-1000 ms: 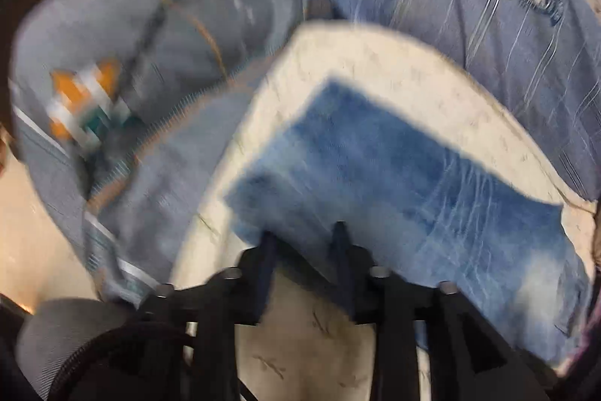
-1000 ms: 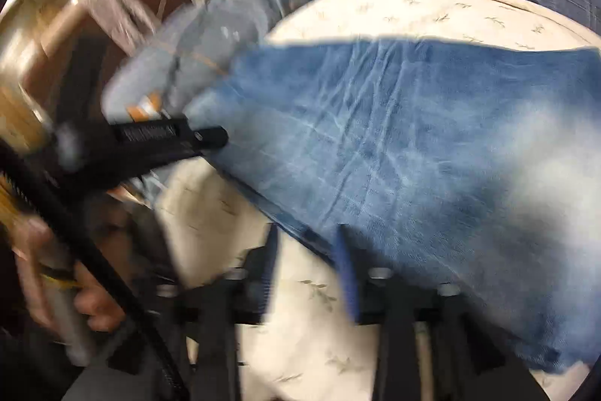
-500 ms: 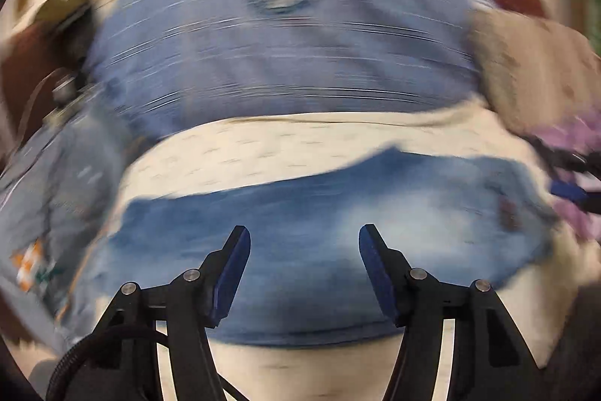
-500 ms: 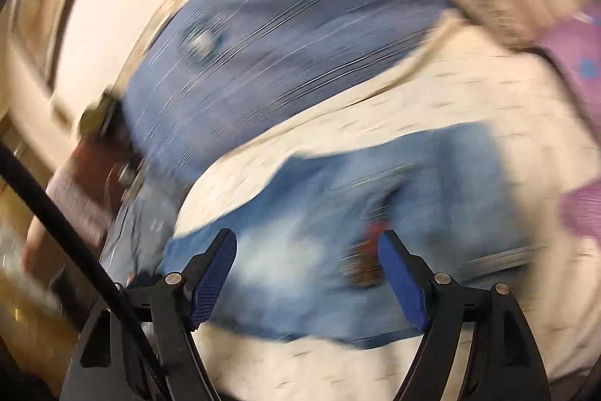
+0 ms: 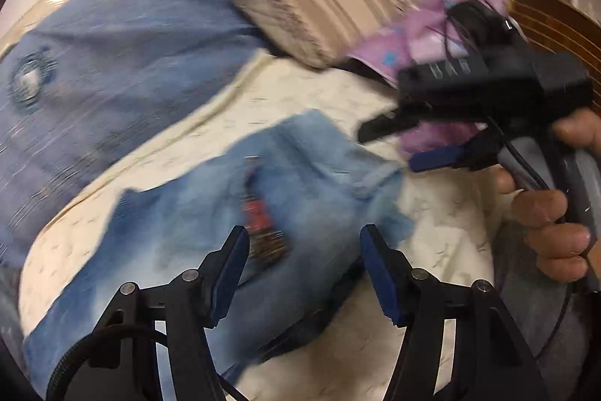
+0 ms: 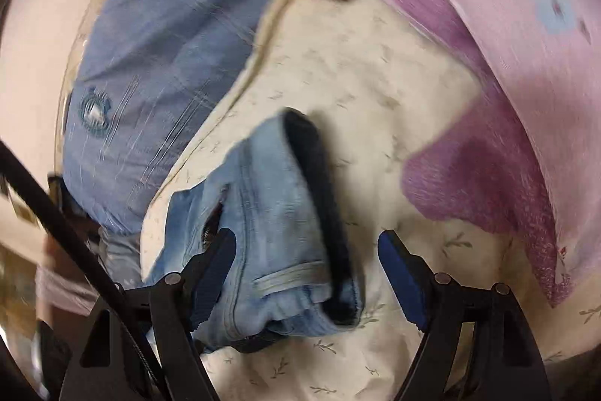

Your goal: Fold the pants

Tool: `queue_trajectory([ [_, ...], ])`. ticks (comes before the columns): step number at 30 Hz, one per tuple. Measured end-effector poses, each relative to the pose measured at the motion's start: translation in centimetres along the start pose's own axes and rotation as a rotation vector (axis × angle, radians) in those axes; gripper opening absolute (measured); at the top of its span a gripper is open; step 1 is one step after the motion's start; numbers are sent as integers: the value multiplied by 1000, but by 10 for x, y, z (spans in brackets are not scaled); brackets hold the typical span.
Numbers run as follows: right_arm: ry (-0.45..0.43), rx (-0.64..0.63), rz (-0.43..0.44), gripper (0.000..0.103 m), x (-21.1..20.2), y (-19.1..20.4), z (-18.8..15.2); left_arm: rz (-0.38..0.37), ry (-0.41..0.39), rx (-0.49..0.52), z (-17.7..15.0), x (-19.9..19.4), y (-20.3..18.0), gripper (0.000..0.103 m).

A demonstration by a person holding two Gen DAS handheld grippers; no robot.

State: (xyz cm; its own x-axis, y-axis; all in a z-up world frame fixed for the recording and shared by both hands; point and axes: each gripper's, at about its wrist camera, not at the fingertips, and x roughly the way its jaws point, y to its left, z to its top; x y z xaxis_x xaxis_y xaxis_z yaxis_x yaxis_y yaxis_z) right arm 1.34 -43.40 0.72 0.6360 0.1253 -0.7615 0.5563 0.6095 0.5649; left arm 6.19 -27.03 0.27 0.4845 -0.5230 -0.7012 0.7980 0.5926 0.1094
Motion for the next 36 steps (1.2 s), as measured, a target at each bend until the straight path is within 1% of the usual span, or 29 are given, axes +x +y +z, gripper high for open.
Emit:
queue_trajectory([
  [1, 5, 36, 38, 80, 1, -7, 1, -20, 10, 20, 2, 11, 3, 62],
  [3, 7, 66, 85, 80, 0, -12, 2, -71, 58, 98, 4, 35, -10, 61],
  [4, 6, 69, 87, 80, 0, -14, 2, -58, 76, 143, 5, 45, -20, 63],
  [5, 5, 71, 88, 80, 0, -14, 2, -22, 76, 187, 4, 52, -27, 64],
  [6, 8, 68, 93, 80, 0, -14, 1, 22, 72, 228, 1, 57, -34, 61],
  [7, 12, 61, 101, 80, 2, -13, 1, 68, 83, 269, -5, 67, -39, 61],
  [8, 14, 56, 104, 80, 2, -10, 1, 78, 84, 284, -9, 71, -41, 62],
  [9, 12, 54, 106, 80, 2, -8, 1, 82, 69, 291, -11, 75, -42, 60],
  [10, 9, 54, 114, 80, 2, -6, 2, 83, 47, 306, -13, 76, -43, 57],
  [11, 6, 56, 126, 80, 4, -6, 3, 66, 44, 312, -12, 77, -45, 41],
  [12, 5, 59, 140, 80, 5, -6, 3, 22, 52, 299, -9, 76, -43, 33],
  [14, 4, 68, 174, 80, 7, -5, 3, -18, 56, 247, -8, 69, -34, 32],
  [16, 11, 75, 213, 80, 9, -5, 6, -65, 61, 198, -6, 71, -22, 31],
  [17, 5, 82, 222, 80, 9, -6, 6, -88, 64, 172, -6, 72, -17, 32],
  [19, -2, 87, 208, 80, 10, -5, 6, -116, 67, 111, -4, 72, -8, 34],
  [20, -7, 87, 191, 80, 9, -3, 5, -110, 67, 90, -4, 72, -6, 37],
  [21, -14, 85, 179, 80, 6, -2, 4, -94, 65, 91, -4, 71, -5, 38],
  [23, -13, 63, 149, 80, -4, 3, -1, -21, 56, 137, -7, 75, -20, 38],
  [25, -8, 1, 100, 81, -17, 9, -2, 35, 34, 167, -10, 76, -33, 34],
  [26, -9, -23, 78, 84, -22, 11, -3, 46, 30, 150, -10, 75, -34, 31],
  [27, 0, -59, 67, 84, -25, 13, -4, 41, 28, 123, -9, 73, -33, 28],
  [28, 6, -67, 83, 84, -26, 12, -4, 29, 29, 95, -8, 72, -30, 27],
  [30, 20, -35, 148, 84, -25, 7, -4, -18, 26, -16, -4, 66, -14, 23],
  [32, 39, -21, 172, 84, -19, 6, -3, -65, 13, -112, -1, 57, 0, 22],
  [34, 58, -11, 189, 84, -11, 8, -2, -90, 2, -181, -1, 51, 11, 22],
  [36, 79, 10, 223, 84, -2, 7, 0, -98, 3, -212, -1, 48, 14, 22],
])
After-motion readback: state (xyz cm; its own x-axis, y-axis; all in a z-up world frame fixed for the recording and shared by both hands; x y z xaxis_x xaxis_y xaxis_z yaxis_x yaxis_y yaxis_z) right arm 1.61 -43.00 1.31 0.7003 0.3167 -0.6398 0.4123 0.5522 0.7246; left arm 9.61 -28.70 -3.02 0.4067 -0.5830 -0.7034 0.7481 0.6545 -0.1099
